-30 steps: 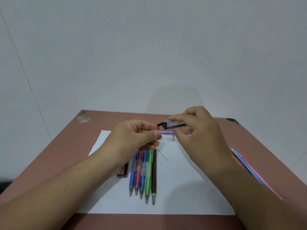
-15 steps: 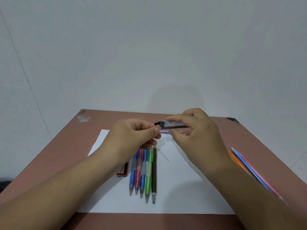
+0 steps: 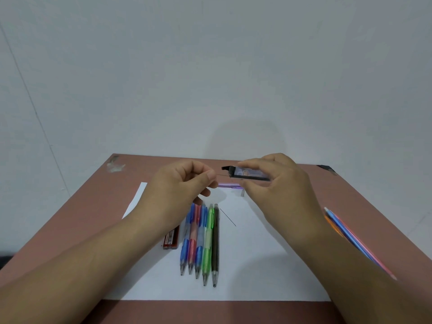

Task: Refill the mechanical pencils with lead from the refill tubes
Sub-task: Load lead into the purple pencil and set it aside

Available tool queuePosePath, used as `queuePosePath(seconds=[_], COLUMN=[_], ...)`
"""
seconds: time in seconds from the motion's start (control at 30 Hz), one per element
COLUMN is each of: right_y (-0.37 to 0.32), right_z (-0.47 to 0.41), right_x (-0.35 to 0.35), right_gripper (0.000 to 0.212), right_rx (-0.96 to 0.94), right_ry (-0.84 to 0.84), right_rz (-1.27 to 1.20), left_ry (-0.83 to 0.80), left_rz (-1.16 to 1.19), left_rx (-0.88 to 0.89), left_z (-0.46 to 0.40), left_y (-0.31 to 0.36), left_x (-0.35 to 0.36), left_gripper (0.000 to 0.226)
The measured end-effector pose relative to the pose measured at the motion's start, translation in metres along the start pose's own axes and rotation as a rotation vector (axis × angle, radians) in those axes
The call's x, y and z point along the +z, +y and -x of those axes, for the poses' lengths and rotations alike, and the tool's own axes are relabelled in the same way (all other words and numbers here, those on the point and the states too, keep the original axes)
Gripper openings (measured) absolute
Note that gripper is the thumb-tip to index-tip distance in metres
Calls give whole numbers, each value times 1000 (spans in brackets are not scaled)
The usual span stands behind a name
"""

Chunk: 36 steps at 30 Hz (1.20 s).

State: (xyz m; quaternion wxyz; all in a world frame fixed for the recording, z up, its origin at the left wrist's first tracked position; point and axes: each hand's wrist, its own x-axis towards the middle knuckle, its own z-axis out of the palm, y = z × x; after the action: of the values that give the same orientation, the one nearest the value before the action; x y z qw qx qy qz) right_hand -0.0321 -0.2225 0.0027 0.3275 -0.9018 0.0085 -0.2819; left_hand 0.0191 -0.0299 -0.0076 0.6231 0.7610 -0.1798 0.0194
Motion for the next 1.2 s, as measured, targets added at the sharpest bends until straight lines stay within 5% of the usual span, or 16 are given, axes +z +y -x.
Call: queuePosePath(seconds=[1.2], right_y=[2], right_z=[0], right_x=[-1], right_gripper=[27], right_rx=[69], right_ry=[-16], right_rz=[-114], left_ry=[137], left_rz=[-301], left_rx=[274], left_z=[4], left_y=[3], left_x=[-9], left_gripper=[8])
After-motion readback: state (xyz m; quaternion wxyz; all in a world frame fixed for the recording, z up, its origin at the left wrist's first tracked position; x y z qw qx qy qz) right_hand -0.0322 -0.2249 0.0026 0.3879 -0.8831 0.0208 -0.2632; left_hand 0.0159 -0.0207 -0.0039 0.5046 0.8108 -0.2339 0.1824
